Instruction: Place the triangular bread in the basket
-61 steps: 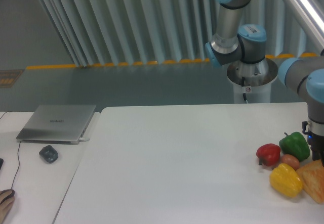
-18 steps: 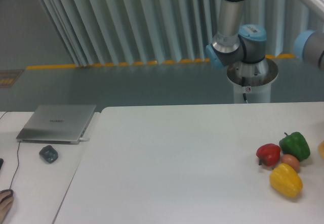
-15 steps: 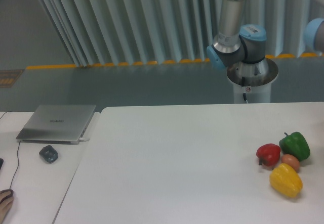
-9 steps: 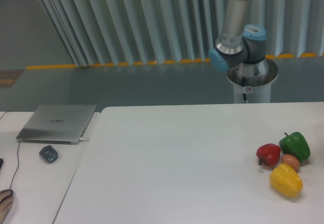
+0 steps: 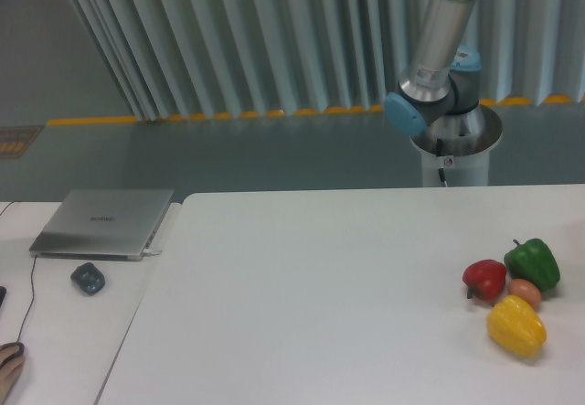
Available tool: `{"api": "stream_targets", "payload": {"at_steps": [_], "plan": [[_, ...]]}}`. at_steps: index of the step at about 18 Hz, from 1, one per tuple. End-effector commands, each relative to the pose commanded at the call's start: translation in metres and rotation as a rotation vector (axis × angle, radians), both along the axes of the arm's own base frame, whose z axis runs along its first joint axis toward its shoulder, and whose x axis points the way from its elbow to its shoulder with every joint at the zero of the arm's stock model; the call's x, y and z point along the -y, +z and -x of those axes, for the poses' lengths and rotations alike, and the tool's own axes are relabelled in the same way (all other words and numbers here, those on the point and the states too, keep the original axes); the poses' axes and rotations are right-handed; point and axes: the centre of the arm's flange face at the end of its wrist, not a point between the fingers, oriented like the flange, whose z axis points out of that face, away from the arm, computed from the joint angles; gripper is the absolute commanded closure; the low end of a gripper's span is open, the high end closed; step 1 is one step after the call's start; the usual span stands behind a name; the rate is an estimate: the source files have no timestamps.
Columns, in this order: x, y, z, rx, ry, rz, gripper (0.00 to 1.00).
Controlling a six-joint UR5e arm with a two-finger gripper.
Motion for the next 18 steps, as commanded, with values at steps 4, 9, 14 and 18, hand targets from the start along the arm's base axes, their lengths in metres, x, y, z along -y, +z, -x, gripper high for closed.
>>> {"api": "stream_targets", "payload": {"at_steps": [4,9,14,18], "plan": [[0.000,0.003,-0.003,0.005,0.002,-0.047,0.00],[-0.044,-0.004,-0.040,0.083,0.185,-0.087,0.00],[-0.111,0.016,-0.094,0.084,0.177,-0.069,0.00],[-0.140,0.040,-0.133,0.082,0.156,-0.062,0.00]]}}
